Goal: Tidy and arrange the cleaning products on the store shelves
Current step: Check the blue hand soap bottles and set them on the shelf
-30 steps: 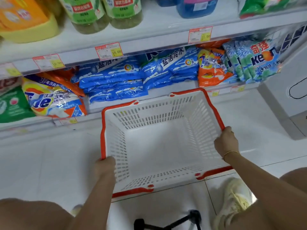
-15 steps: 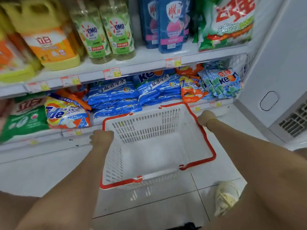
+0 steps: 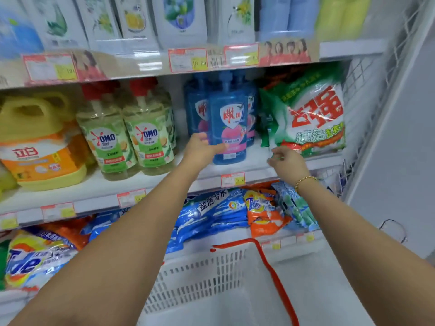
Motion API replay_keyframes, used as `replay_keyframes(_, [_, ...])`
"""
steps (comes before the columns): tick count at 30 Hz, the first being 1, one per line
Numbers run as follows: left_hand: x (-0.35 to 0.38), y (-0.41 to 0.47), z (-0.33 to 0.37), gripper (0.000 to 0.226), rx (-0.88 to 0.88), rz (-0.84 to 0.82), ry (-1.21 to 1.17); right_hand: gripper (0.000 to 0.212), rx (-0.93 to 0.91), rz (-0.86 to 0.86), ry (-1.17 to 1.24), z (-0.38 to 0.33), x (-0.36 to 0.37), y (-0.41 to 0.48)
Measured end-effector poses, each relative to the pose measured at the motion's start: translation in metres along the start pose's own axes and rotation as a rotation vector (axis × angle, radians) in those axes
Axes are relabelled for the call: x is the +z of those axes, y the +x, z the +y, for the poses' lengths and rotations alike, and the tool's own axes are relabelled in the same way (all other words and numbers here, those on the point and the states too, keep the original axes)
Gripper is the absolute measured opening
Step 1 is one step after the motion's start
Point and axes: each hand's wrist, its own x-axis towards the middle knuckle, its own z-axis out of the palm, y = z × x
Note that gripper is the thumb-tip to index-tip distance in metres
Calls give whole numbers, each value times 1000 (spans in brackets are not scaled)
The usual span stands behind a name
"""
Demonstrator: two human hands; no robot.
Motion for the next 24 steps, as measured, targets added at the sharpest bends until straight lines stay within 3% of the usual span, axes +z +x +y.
replay_keyframes(2, [9,22,1,75,4,-30,14,43,-30,-34,11,6,16,11])
replay_keyframes(4, [12,42,-2,69,20,-44,46,46,-68,-51,-22,10,30,21])
replay_keyframes(9, [10,80,-11,84,24,-48,33,51,-282,-8,-172,-10,39,43])
replay_keyframes(11, [6,86,-16,85,43,-52,38,54,-241,-62,49,-21,38,48])
replay_keyframes(14, [10,84,-20,94,105,-93,44,61,-87,-230,621,-27,38,48])
replay_keyframes(16, [18,83,-21,98,151,-70,58,62,-48,-203,853,-25,37,51])
replay_keyframes(24, [42,68,-10,87,309,21,198,65,-76,-166,765,-22,24,48])
